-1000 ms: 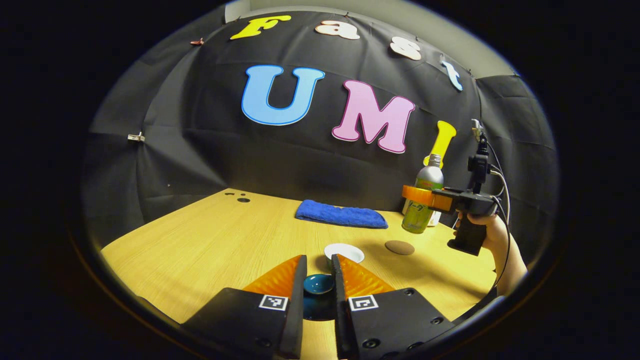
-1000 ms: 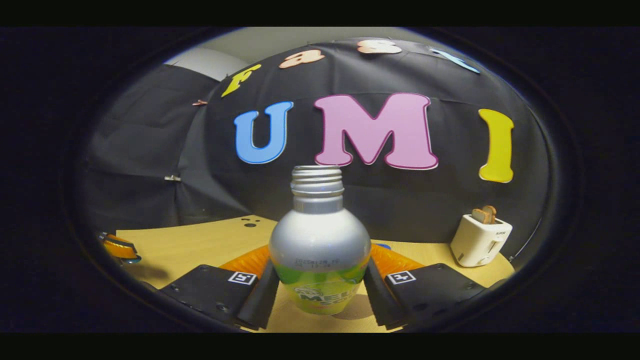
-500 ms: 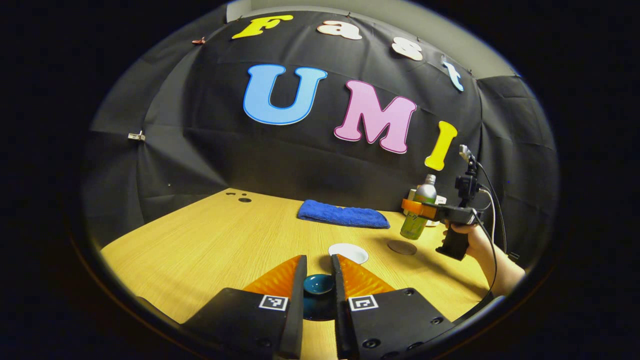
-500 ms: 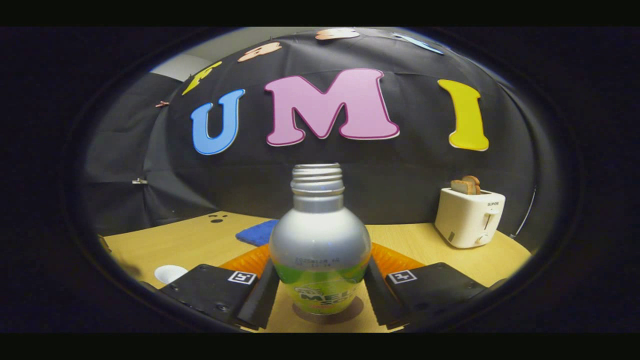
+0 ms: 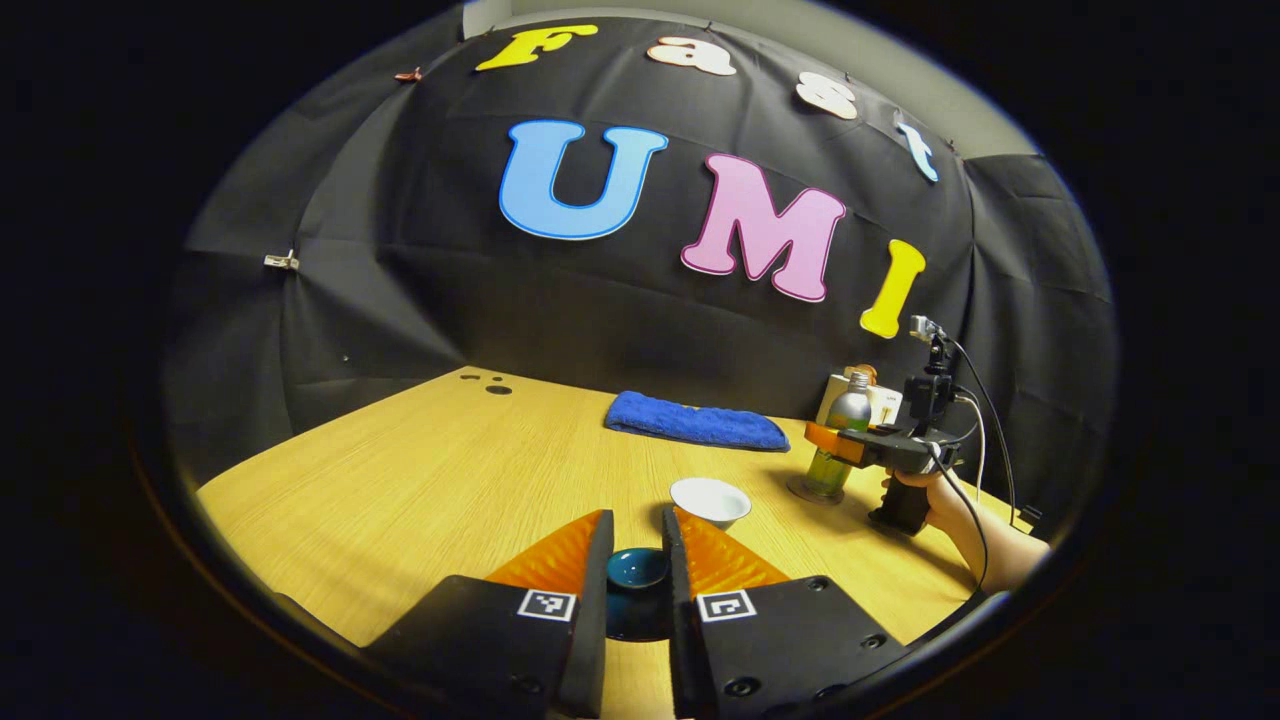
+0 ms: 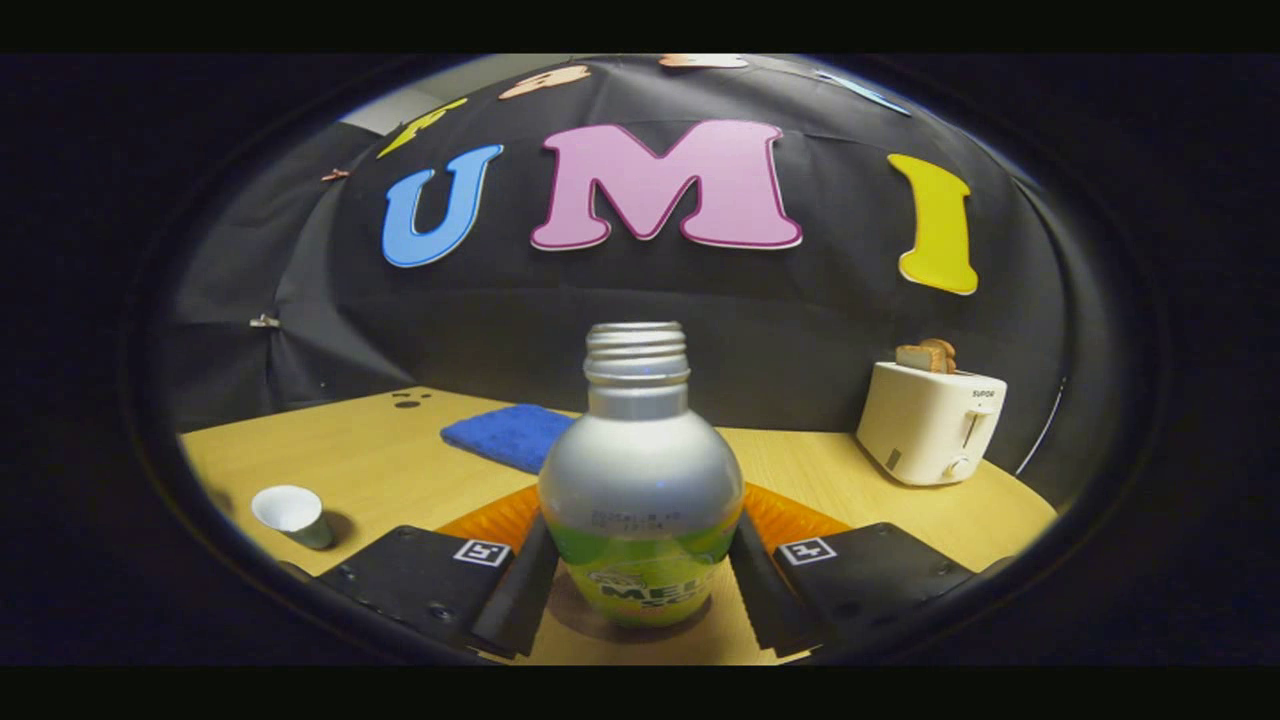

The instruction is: Open the teacup lid with one hand, grasp the water bottle and pour water into the teacup with the other hand; after pouring, place the water bottle on the coaster and then close the teacup lid.

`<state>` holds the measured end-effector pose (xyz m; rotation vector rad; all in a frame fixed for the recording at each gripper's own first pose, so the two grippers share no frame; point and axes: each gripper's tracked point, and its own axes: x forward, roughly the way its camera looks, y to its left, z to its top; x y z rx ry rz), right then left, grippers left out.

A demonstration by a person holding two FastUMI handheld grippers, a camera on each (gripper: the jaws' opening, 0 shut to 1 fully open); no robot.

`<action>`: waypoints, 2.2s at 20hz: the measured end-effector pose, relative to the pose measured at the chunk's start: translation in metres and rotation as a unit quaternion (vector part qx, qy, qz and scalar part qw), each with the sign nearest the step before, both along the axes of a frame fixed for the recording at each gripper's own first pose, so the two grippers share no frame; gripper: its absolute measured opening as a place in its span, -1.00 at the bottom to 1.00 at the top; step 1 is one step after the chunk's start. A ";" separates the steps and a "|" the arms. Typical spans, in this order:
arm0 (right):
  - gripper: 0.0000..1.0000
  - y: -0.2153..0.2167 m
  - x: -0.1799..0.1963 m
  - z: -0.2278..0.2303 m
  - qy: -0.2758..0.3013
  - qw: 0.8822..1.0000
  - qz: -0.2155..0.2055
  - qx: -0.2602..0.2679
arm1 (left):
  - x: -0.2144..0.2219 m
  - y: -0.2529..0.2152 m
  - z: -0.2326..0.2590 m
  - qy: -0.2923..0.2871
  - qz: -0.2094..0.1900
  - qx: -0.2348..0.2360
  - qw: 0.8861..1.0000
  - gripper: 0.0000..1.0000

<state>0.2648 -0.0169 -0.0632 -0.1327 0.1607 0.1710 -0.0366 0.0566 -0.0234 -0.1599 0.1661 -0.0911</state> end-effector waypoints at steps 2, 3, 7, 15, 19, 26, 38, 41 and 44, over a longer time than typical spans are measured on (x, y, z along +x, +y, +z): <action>0.64 0.003 -0.002 -0.002 0.002 1.000 0.003 0.006 | 0.001 -0.001 0.000 0.000 0.000 -0.004 1.000 -0.34; 0.66 0.003 -0.001 -0.001 0.001 1.000 0.004 0.005 | 0.001 -0.001 -0.001 0.001 0.001 -0.004 1.000 -0.40; 0.68 0.001 -0.005 -0.004 0.001 1.000 -0.001 -0.002 | -0.001 0.004 -0.004 0.005 0.009 -0.005 1.000 -0.41; 0.99 0.005 -0.024 0.004 -0.007 0.999 -0.008 -0.045 | -0.007 -0.003 0.000 0.001 0.014 -0.003 1.000 -0.41; 0.96 -0.002 -0.038 0.009 -0.008 0.999 -0.035 -0.040 | -0.009 -0.010 0.002 -0.001 0.013 -0.003 1.000 -0.34; 0.96 -0.015 -0.059 0.004 -0.003 0.998 -0.052 -0.042 | -0.015 -0.021 0.010 -0.010 0.013 0.007 1.000 -0.41; 0.95 -0.041 -0.160 0.025 -0.006 1.000 -0.018 -0.015 | 0.078 -0.052 0.042 -0.057 -0.015 0.094 0.994 -0.41; 0.96 -0.051 -0.173 0.035 -0.015 1.000 -0.016 -0.005 | 0.109 -0.068 0.021 -0.037 -0.028 0.078 0.996 -0.40; 0.96 -0.058 -0.181 0.048 -0.025 1.000 -0.010 -0.001 | 0.129 -0.079 0.006 -0.022 -0.031 0.079 0.996 -0.40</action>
